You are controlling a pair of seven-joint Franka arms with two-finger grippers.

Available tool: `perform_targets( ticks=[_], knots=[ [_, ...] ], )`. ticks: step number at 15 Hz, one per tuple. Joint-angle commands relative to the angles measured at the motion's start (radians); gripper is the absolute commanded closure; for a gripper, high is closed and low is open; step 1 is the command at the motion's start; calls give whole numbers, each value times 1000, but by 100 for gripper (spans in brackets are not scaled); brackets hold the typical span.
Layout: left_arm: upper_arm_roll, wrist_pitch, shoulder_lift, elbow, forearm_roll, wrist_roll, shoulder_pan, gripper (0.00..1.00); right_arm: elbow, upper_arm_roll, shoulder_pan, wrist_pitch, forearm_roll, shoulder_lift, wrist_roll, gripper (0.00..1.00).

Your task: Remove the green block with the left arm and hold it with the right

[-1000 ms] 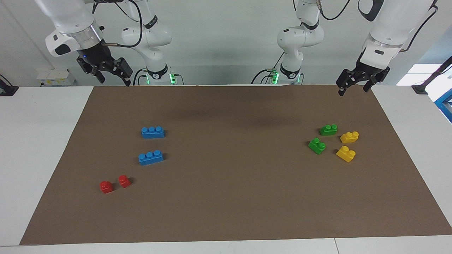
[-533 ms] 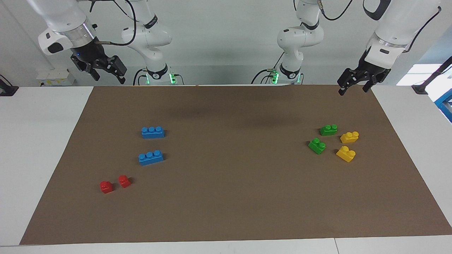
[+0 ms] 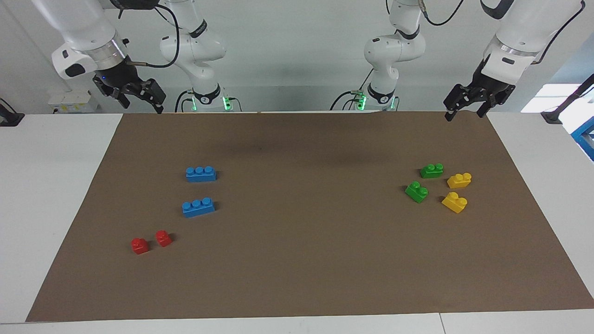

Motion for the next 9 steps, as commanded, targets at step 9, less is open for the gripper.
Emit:
perform_targets(
  ticks=[9],
  knots=[
    [3, -30, 10, 28, -9, 10, -10, 0, 22, 7, -8, 28, -56, 14, -12, 0]
  ],
)
